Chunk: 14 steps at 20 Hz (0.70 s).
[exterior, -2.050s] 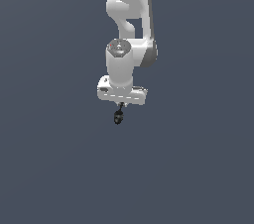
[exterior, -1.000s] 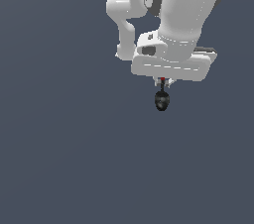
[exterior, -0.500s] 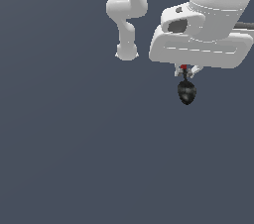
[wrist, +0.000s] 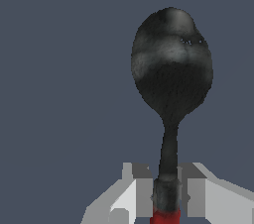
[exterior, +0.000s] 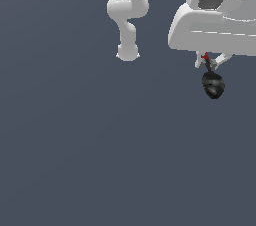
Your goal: Pick up the object and move it to a goal position.
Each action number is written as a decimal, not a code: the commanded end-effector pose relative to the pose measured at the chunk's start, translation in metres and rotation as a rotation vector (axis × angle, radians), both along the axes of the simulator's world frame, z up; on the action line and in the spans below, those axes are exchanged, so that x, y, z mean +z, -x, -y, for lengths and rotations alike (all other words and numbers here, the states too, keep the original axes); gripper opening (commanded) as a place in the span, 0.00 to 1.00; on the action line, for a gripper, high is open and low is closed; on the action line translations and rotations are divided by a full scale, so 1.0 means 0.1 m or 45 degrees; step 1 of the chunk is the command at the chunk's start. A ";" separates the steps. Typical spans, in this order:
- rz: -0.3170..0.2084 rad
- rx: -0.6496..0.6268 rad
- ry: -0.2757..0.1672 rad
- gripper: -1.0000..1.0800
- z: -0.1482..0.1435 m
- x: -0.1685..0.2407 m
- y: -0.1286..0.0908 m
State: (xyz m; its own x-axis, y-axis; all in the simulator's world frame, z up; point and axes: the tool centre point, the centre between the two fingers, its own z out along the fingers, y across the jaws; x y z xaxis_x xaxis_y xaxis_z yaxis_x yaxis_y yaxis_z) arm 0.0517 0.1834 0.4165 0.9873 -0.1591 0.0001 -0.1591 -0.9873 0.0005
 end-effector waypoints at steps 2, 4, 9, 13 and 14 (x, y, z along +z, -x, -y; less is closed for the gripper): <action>0.000 0.000 -0.001 0.00 -0.08 0.12 -0.04; 0.000 0.000 -0.001 0.00 -0.12 0.18 -0.07; 0.000 0.000 -0.001 0.00 -0.21 0.30 -0.11; 0.000 0.000 -0.001 0.00 -0.26 0.37 -0.14; 0.000 0.000 -0.001 0.00 -0.27 0.39 -0.15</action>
State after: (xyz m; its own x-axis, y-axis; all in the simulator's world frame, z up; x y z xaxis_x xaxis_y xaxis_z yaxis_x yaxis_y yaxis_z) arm 0.0658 0.2087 0.4526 0.9872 -0.1592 -0.0003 -0.1592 -0.9872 0.0000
